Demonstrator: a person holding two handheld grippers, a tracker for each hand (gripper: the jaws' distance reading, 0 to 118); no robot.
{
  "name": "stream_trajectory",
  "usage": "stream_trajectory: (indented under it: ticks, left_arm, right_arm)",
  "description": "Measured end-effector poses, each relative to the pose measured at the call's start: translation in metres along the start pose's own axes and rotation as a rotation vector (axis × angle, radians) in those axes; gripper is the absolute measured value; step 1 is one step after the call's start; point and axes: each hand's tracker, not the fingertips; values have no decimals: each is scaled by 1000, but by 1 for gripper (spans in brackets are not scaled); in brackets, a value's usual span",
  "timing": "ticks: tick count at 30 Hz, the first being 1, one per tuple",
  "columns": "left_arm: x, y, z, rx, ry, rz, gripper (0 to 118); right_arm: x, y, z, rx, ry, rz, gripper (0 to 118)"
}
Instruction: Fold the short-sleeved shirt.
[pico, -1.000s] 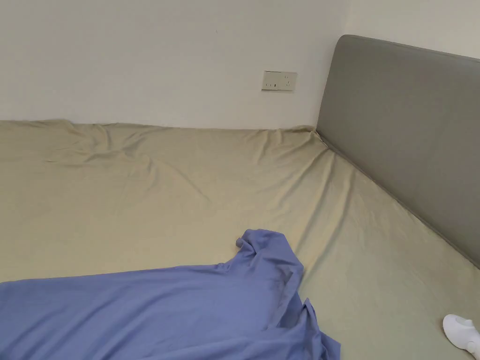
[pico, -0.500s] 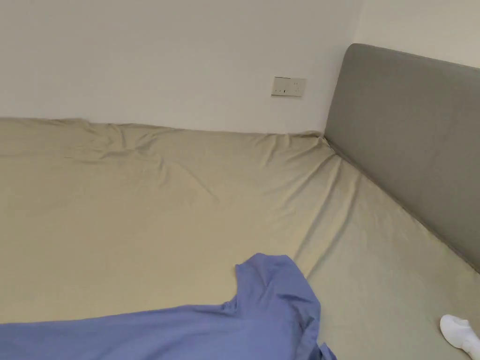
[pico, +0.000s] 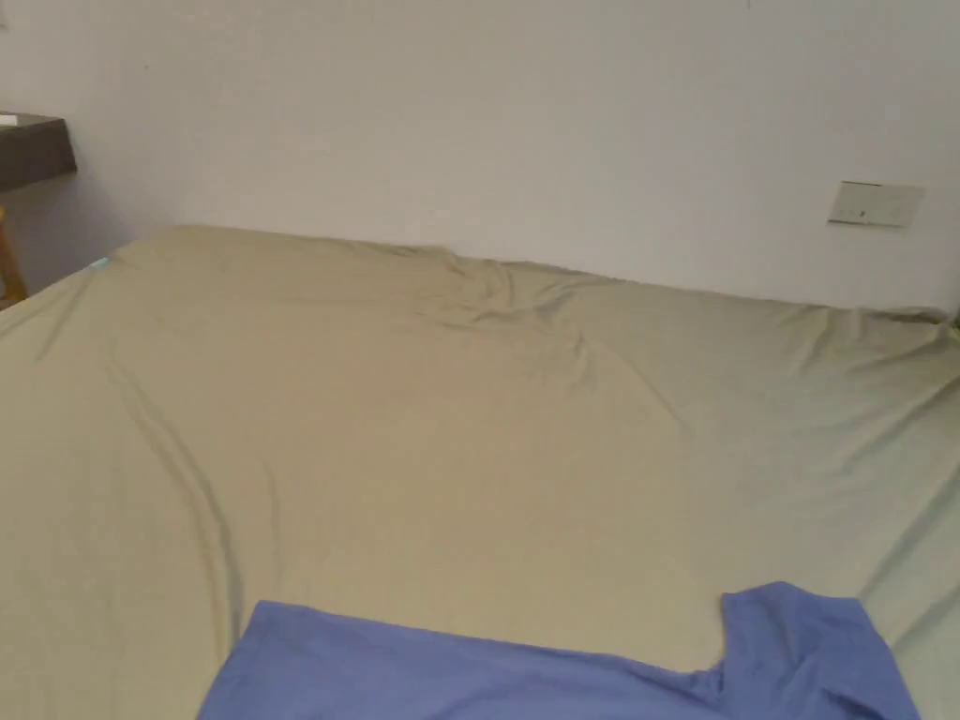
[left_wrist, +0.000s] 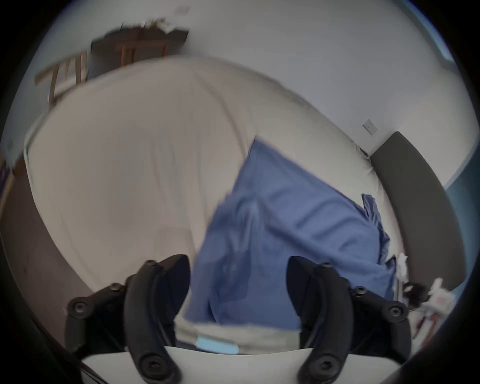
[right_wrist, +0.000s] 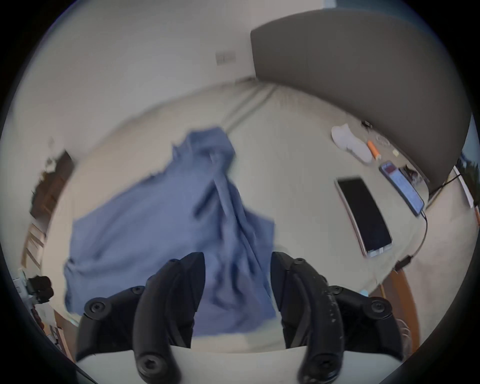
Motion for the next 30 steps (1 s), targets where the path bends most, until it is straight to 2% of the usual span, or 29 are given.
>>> stream_trajectory:
  ticks: [1,2,3,4,6,9,14,18,20,23,25,26,27,28,29,30]
  left_arm:
    - [8,12,-2,23,37,-66,62]
    - [14,25,-8,49,68,-128,40]
    - [21,34,-14,58,89,-173,7]
    - [29,44,-23,71,123,-193,0]
    - [33,62,-42,67,94,-199,0]
    - [48,90,-70,88,22,-222,0]
    - [65,124,-144,77,5,-263,1]
    - [59,142,-207,-28,-22,-210,44]
    - [56,143,-230,-84,-6,-207,51]
    - [59,129,-243,-135,32,-272,52]
    - [63,120,-237,-38,40,-370,50]
    - [64,116,-237,-64,52,-373,50]
    - [64,115,-236,-59,62,-362,42]
    - [64,117,-234,-60,72,-346,28]
    - [61,123,-232,-85,56,-289,5]
    - [63,123,-231,-117,11,-201,0]
  right_arm:
    - [-5,7,7,41,21,11,57]
    - [-12,12,12,65,34,28,46]
    - [-20,16,15,86,39,45,5]
    - [-27,18,17,131,44,39,2]
    - [-36,25,17,93,60,107,1]
    - [-46,26,10,84,70,136,1]
    - [-55,31,-16,2,52,127,2]
    - [-61,35,-27,-36,44,152,2]
    - [-65,39,-29,-47,48,167,2]
    - [-67,45,-34,-57,38,192,2]
    - [-68,50,-41,-66,40,206,2]
    - [-69,53,-47,-70,43,212,2]
    - [-71,57,-52,-75,39,219,2]
    - [-72,60,-59,-78,32,228,2]
    - [-73,65,-65,-75,30,237,2]
    - [-74,70,-71,-71,25,246,2]
